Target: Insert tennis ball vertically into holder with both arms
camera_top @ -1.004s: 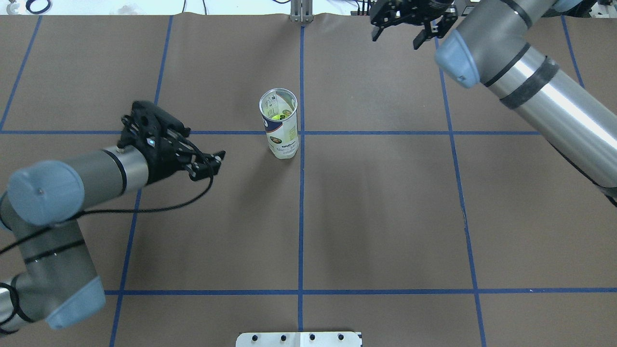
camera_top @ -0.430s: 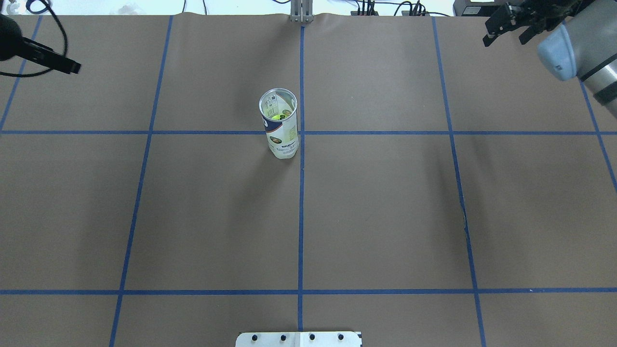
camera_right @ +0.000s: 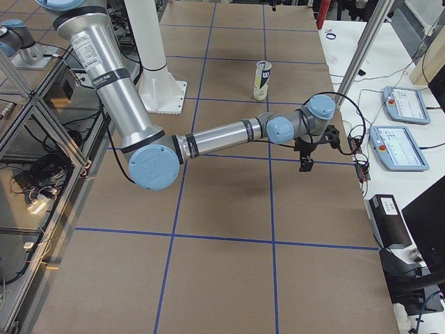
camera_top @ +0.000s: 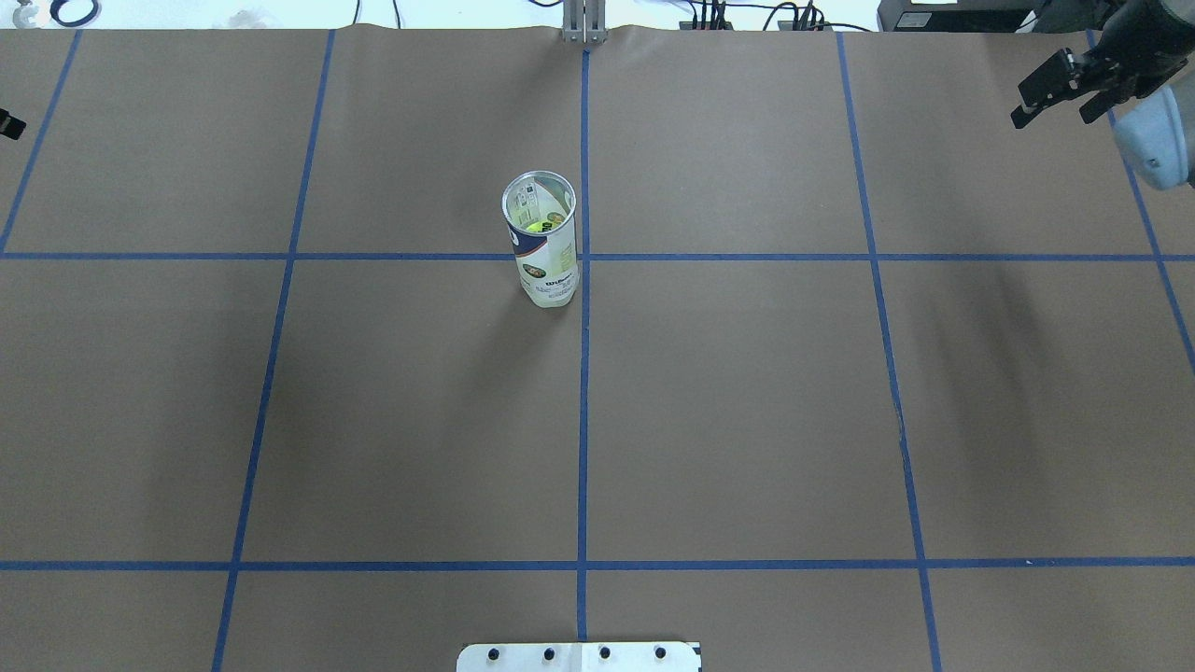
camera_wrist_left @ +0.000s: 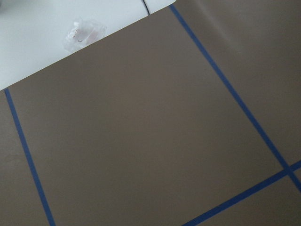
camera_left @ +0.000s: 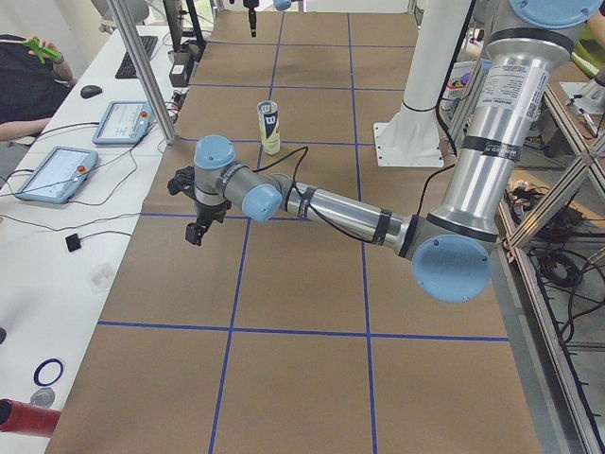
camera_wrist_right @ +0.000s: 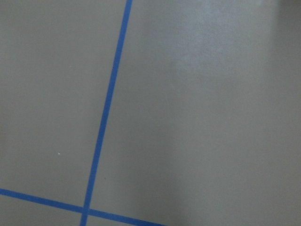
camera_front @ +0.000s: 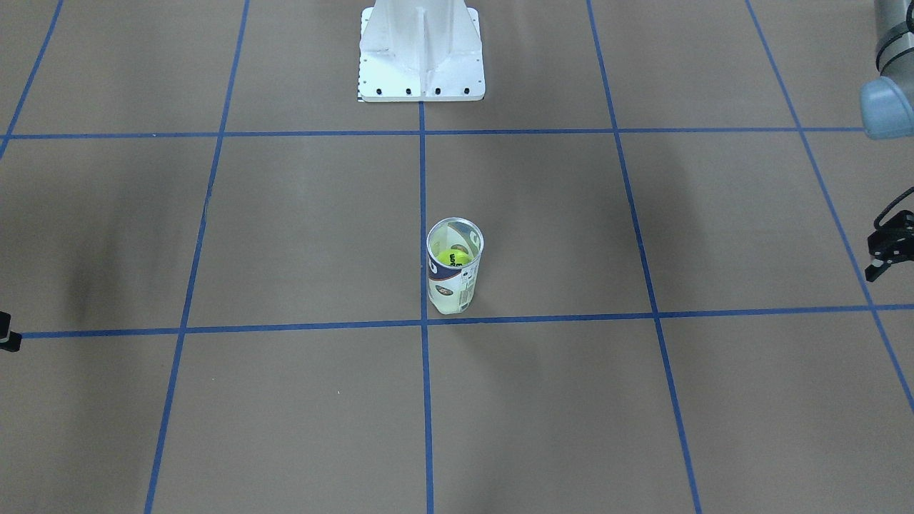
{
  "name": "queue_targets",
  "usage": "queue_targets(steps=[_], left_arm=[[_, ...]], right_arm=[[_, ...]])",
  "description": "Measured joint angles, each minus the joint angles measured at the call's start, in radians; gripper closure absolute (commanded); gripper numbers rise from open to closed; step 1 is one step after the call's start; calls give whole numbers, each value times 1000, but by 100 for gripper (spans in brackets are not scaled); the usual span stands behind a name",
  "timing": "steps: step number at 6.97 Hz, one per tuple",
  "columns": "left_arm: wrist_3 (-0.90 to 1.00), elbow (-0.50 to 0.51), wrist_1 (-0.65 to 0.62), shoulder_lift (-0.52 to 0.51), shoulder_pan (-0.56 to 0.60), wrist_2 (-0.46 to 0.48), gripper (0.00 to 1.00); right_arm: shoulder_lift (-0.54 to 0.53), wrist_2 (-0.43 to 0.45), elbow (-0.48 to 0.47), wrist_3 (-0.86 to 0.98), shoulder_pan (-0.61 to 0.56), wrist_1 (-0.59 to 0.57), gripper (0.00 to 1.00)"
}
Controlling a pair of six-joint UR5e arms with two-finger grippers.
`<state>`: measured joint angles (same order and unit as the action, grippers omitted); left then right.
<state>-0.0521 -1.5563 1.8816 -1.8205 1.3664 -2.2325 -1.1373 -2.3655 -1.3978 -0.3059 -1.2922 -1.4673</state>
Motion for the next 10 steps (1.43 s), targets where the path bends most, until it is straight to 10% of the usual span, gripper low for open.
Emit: queue_targets(steps=[10], left_arm=[[303,95,-325,88,233,-43,0]], right_arm=[[-449,18,-129,66,-197,154,0]])
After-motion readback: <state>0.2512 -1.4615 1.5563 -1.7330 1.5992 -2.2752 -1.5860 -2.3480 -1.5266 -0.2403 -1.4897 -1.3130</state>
